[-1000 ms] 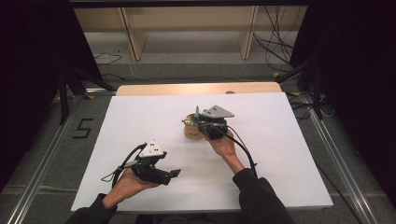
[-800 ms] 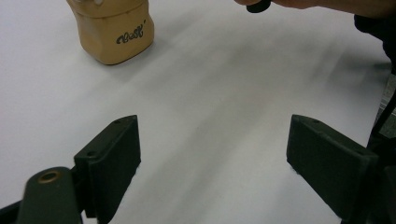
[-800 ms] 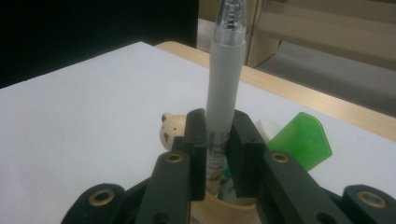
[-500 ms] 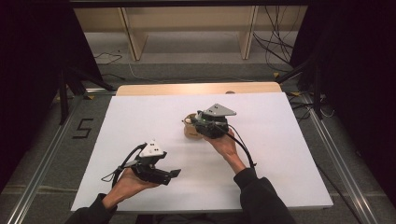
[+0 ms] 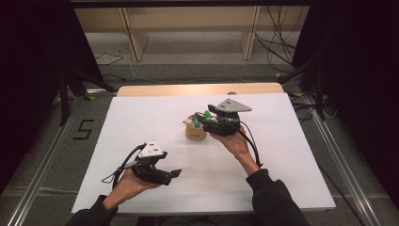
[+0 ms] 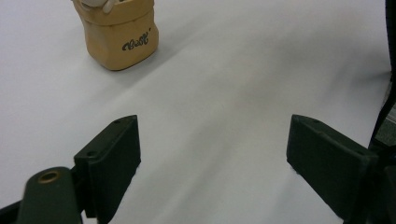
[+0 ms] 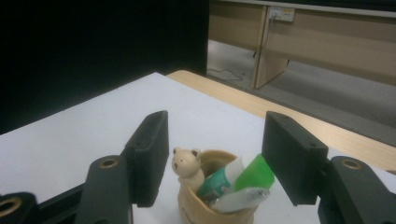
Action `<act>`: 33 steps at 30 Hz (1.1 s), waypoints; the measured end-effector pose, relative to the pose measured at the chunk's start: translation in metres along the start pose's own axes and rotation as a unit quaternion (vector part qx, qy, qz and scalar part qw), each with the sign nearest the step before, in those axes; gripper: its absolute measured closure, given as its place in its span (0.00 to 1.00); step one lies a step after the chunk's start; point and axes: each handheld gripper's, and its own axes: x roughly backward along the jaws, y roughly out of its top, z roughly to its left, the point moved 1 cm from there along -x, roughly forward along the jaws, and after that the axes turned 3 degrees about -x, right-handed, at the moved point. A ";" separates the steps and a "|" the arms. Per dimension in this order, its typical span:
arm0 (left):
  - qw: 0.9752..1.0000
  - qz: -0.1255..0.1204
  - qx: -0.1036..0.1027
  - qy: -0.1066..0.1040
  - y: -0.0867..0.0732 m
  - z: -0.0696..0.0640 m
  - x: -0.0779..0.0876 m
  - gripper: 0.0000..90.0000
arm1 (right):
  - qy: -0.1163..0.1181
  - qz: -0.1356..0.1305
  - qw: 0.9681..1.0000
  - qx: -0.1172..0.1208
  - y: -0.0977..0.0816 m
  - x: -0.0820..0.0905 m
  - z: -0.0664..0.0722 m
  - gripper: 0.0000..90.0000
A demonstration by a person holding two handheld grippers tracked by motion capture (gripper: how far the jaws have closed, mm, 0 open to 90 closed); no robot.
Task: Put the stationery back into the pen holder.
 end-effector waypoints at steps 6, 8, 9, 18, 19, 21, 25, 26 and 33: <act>1.000 -0.009 0.005 -0.001 0.000 0.001 0.002 0.19 | 0.003 0.011 1.000 -0.007 0.000 0.011 -0.004 0.42; 1.000 -0.013 0.007 -0.001 0.000 0.001 0.003 0.19 | 0.003 0.016 1.000 -0.008 0.000 0.016 -0.005 0.41; 1.000 -0.015 0.006 -0.001 0.000 0.002 0.004 0.19 | 0.003 0.017 1.000 -0.010 0.000 0.018 -0.005 0.40; 0.999 -0.034 0.013 0.002 0.001 0.004 0.009 0.19 | 0.009 0.031 0.999 -0.023 -0.005 0.041 -0.008 0.30; 0.999 -0.035 0.015 0.002 0.001 0.005 0.010 0.19 | 0.008 0.032 0.999 -0.024 -0.006 0.043 -0.008 0.29; 0.999 -0.039 0.016 0.003 0.001 0.005 0.011 0.19 | 0.009 0.036 0.999 -0.026 -0.009 0.047 -0.008 0.27; 0.999 -0.044 0.016 0.003 0.000 0.006 0.014 0.18 | 0.008 0.039 0.999 -0.028 -0.014 0.057 -0.008 0.23; 0.999 -0.046 0.017 0.003 0.000 0.006 0.014 0.18 | 0.008 0.040 0.999 -0.030 -0.015 0.059 -0.008 0.22; 0.997 -0.069 0.023 0.007 -0.001 0.009 0.022 0.18 | 0.014 0.040 0.998 -0.039 -0.025 0.075 -0.008 0.18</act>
